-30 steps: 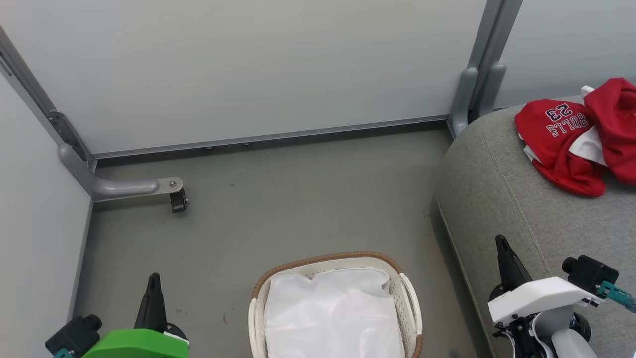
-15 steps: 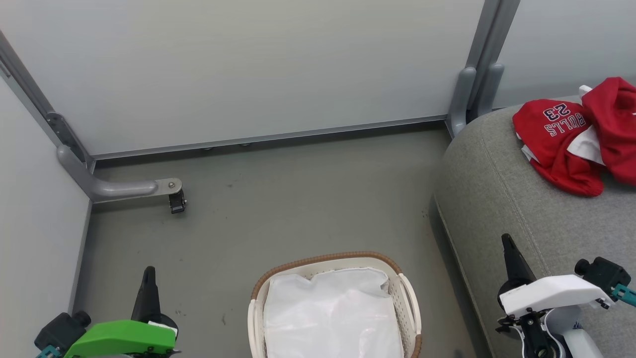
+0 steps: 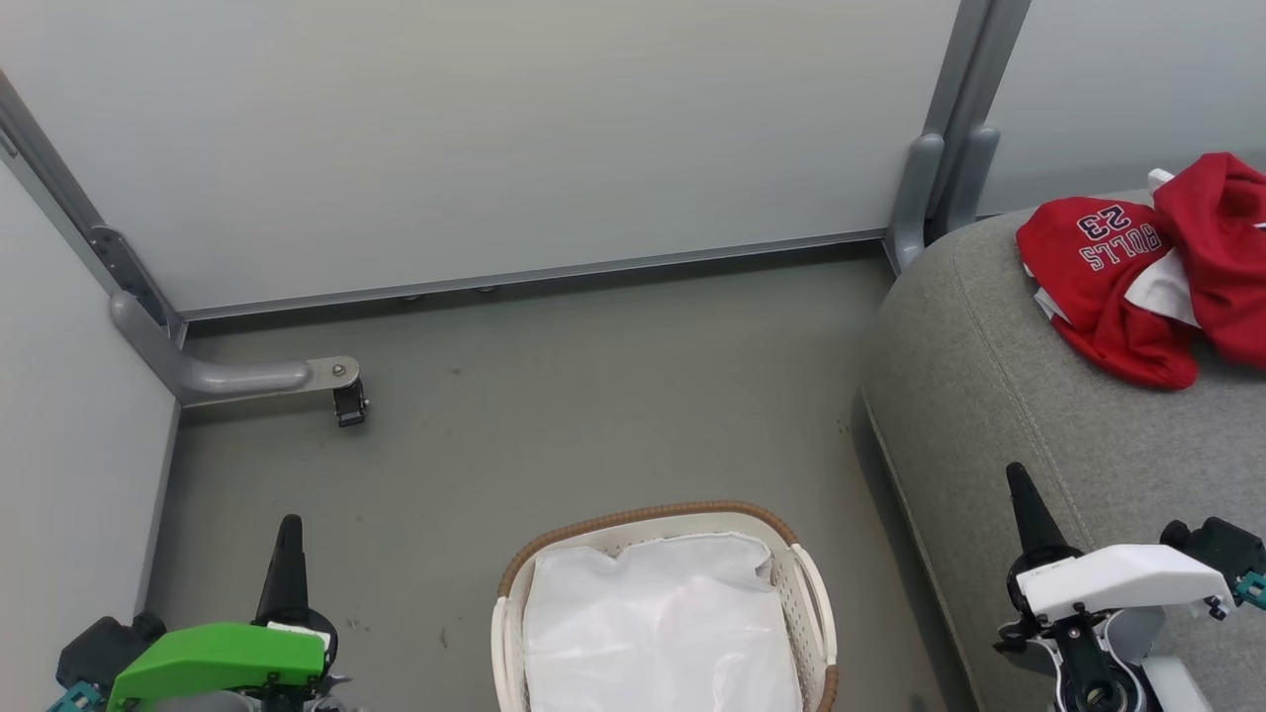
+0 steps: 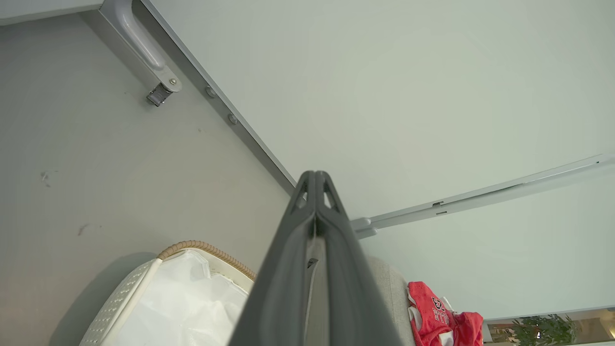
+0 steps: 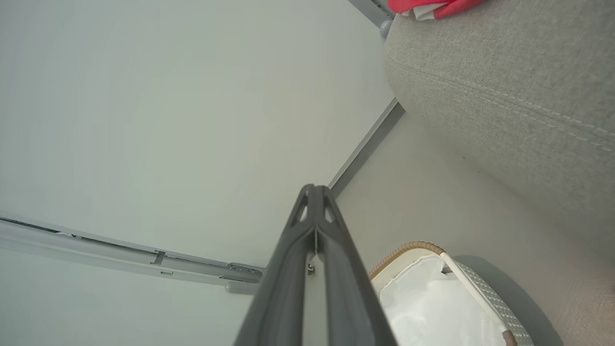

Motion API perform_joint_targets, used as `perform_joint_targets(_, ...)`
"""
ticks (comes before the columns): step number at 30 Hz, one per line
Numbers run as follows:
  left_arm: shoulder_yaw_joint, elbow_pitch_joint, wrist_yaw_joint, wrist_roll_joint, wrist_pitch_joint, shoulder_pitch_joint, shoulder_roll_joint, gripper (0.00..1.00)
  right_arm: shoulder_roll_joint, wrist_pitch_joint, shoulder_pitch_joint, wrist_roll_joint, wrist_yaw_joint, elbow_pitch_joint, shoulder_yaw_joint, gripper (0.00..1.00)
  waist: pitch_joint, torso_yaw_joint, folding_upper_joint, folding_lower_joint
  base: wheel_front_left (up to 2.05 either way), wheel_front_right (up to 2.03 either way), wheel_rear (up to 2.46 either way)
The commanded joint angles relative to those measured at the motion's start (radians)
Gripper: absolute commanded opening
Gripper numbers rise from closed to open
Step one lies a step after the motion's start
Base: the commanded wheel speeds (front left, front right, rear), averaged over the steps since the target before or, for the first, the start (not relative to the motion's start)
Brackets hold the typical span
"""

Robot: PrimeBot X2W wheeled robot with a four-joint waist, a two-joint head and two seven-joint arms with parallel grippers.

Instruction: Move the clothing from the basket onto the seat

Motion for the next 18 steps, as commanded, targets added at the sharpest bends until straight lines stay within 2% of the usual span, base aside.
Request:
perform_joint_targets(1, 0.009, -0.012, -0.005, -0.028, 0.008, -0.027, 0.004, 0.00, -0.006, 0.008, -0.005, 0.029, 0.000, -0.015, -0.006, 0.00, 0.000, 0.000, 0.0008, 0.0000, 0.00, 0.00, 0.00)
perform_joint_targets(18, 0.031, -0.013, -0.011, -0.169, 0.051, -0.047, 0.004, 0.00, -0.007, 0.051, -0.003, 0.189, -0.001, -0.026, -0.028, 0.00, -0.002, -0.006, 0.0011, 0.0000, 0.00, 0.00, 0.00)
